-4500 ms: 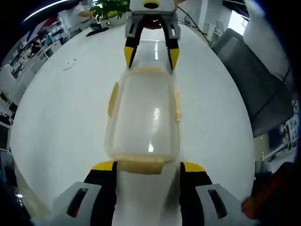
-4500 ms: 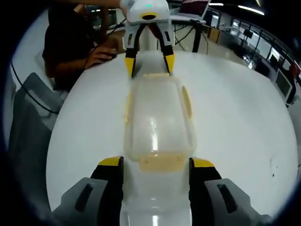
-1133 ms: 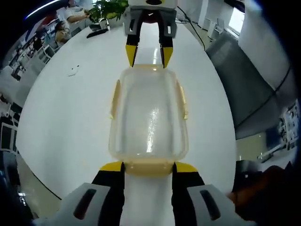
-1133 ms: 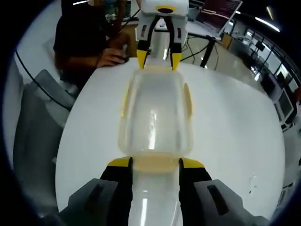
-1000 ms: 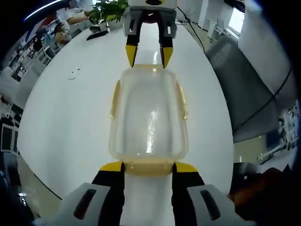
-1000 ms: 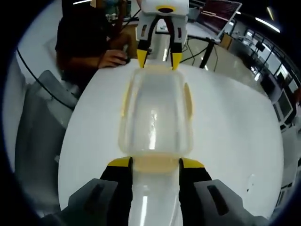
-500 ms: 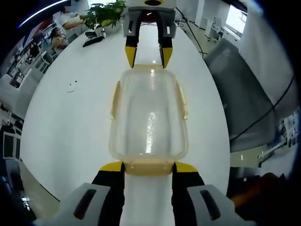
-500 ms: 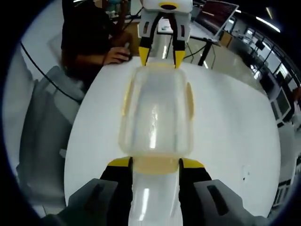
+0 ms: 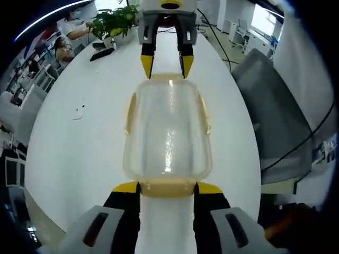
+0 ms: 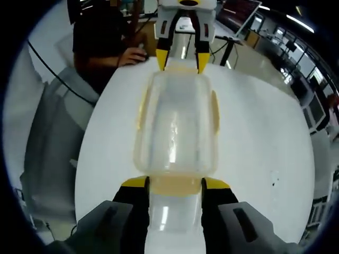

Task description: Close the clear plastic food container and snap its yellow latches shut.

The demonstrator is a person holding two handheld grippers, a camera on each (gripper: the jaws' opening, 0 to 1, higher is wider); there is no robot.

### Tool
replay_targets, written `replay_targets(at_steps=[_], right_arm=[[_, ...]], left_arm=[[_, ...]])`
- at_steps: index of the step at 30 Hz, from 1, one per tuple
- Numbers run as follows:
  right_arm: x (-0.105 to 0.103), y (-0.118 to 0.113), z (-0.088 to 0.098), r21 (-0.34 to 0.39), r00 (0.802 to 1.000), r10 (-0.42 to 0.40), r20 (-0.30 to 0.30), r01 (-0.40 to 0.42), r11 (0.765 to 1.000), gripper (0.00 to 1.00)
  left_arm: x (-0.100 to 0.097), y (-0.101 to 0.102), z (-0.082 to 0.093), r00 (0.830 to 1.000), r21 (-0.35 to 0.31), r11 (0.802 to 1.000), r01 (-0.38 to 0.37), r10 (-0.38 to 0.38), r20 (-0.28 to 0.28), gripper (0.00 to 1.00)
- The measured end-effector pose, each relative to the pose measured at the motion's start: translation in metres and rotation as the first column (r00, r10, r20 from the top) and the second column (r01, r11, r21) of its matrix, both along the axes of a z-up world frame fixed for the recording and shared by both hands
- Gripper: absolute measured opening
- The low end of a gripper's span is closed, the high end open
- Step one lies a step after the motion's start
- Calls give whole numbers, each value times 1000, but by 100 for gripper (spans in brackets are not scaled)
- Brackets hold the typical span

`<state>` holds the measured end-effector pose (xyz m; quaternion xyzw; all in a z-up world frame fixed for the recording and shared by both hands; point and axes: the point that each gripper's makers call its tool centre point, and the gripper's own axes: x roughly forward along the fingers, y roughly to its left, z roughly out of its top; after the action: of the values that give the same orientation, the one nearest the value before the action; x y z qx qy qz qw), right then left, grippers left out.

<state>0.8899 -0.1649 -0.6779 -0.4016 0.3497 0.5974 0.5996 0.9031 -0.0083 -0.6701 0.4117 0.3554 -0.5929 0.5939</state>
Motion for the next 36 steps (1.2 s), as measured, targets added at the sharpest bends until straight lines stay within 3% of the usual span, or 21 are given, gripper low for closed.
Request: replay_targets(at_steps=[18,36], right_arm=[[-6,-62,-11,-38,999,-43,4,43,998,34],[-5,-104,-18,-69,998,-61,1,61,996,34]], left_arm=[[3,-64,-12,999,-26,999,37,-37,24,33],[6,-107,-25,998,-38,998,56,-55,37,33]])
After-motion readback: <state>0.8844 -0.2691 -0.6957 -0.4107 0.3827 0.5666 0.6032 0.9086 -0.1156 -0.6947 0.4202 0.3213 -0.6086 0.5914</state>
